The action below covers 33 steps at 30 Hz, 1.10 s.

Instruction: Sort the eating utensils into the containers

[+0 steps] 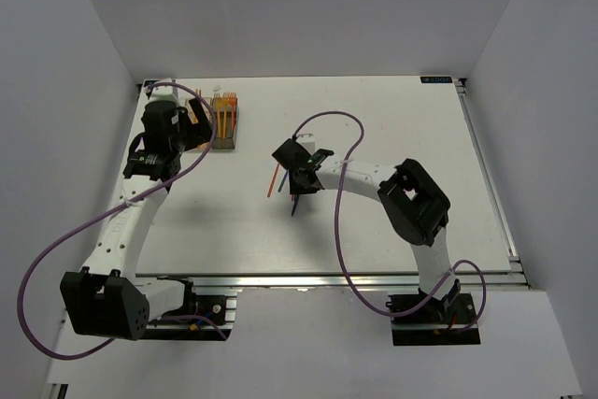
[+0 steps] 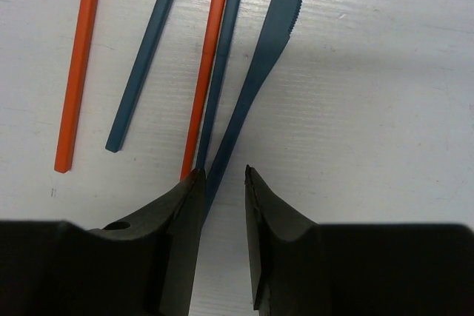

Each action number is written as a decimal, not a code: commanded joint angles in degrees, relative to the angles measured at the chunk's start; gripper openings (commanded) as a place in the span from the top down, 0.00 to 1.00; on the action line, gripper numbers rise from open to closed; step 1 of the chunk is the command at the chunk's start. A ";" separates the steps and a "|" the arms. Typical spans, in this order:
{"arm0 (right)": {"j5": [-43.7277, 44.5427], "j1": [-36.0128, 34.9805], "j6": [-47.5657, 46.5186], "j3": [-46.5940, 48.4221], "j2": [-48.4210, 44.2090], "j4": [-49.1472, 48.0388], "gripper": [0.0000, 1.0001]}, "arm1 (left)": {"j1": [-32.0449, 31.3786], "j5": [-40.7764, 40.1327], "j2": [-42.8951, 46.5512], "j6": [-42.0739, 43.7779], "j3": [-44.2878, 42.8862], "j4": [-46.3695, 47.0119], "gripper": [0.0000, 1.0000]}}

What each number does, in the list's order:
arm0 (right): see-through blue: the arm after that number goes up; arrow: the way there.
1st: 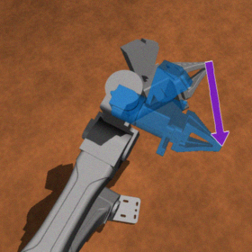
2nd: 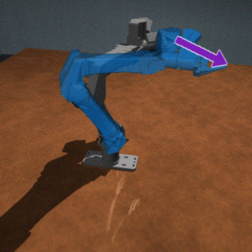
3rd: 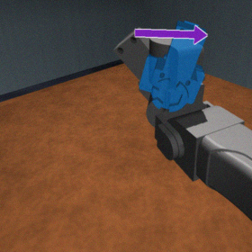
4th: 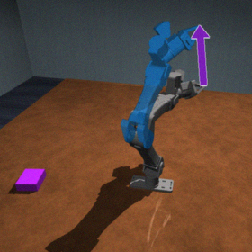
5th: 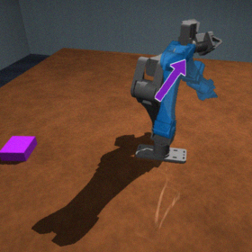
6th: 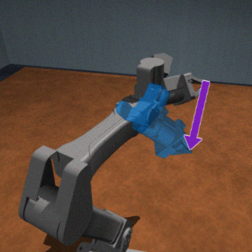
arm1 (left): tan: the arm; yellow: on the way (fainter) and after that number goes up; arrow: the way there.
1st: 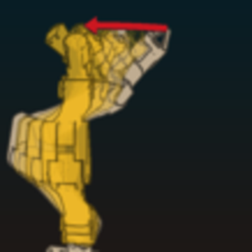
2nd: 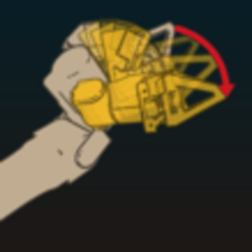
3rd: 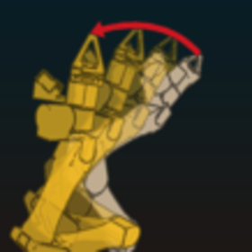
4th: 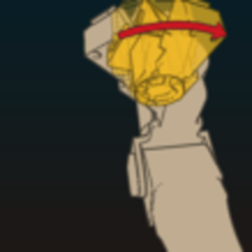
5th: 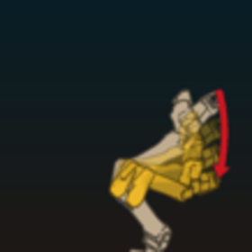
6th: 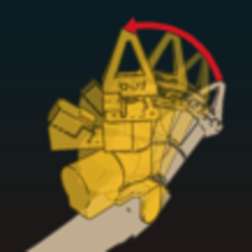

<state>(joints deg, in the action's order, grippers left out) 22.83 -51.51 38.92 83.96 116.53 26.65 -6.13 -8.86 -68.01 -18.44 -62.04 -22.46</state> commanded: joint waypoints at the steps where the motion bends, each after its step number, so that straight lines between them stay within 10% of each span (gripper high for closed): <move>1: 2.04 -0.26 1.16 0.06 1.24 -0.82 0.66 | -0.29 -0.54 1.12 0.59 -1.06 -0.30 0.02; 12: 0.11 1.49 1.51 -2.39 2.83 -2.39 0.69 | -0.64 -0.89 1.12 1.03 -1.06 -0.31 0.02; 22: -2.44 3.60 3.27 -12.50 -3.06 -6.00 1.00 | -1.25 2.18 0.59 1.21 -2.03 -1.36 0.02; 33: -10.24 6.86 -6.12 -25.86 -26.77 -18.12 1.00 | -2.74 30.96 -0.38 -11.75 7.06 8.63 0.02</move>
<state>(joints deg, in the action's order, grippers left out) 16.29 -45.32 36.93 59.57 96.95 14.70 -7.92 8.40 -69.14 -22.79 -60.42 -19.11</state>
